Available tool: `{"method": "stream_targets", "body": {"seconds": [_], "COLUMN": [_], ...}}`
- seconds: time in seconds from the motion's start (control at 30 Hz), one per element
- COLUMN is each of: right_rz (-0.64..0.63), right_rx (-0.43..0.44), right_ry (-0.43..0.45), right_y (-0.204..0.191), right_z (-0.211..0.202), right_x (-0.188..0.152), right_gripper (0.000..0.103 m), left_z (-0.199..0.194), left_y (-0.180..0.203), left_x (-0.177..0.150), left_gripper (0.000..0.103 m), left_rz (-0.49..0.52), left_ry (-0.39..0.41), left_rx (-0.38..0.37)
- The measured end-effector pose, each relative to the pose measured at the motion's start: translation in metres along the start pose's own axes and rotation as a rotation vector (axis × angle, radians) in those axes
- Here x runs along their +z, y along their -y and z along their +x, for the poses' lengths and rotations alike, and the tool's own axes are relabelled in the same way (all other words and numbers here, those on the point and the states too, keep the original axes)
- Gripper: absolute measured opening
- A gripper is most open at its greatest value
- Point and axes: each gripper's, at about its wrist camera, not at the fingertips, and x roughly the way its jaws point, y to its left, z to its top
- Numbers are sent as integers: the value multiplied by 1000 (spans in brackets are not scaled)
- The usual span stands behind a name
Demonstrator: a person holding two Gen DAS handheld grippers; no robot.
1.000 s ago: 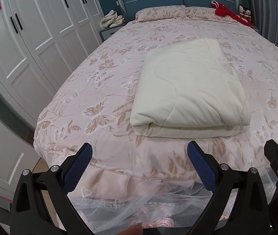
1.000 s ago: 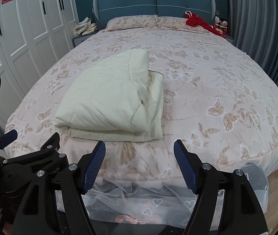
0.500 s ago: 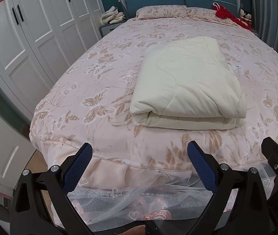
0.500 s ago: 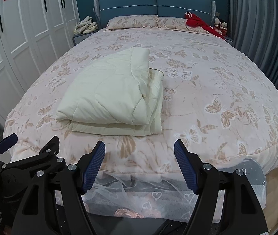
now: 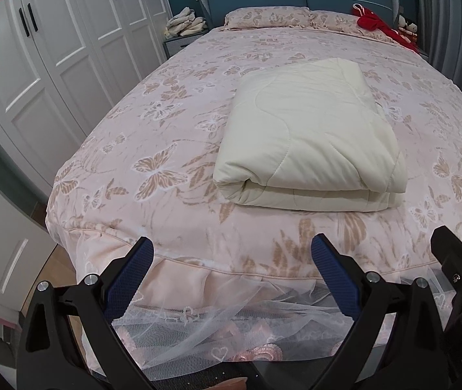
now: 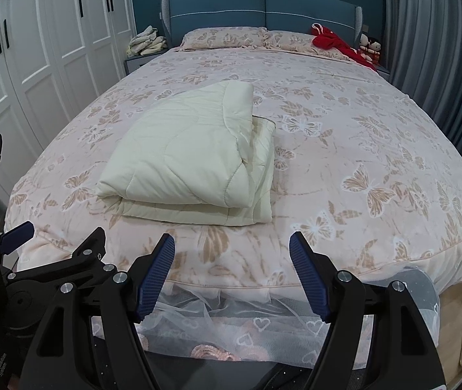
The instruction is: Fold large clothes
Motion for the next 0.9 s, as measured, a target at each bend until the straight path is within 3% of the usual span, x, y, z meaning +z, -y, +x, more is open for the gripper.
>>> {"method": "stream_targets", "body": {"seconds": [0.9], "right_rz": [3], "right_rx": [-1], "right_ry": [-2], "right_y": [2], "right_z": [0], "right_x": [-1], "right_gripper": [72], "left_z": [-2], "left_y": [2], "left_x": [-3], "left_gripper": [95], "left_rz": [-5], "left_ry": [3], "left_rx": [3]}}
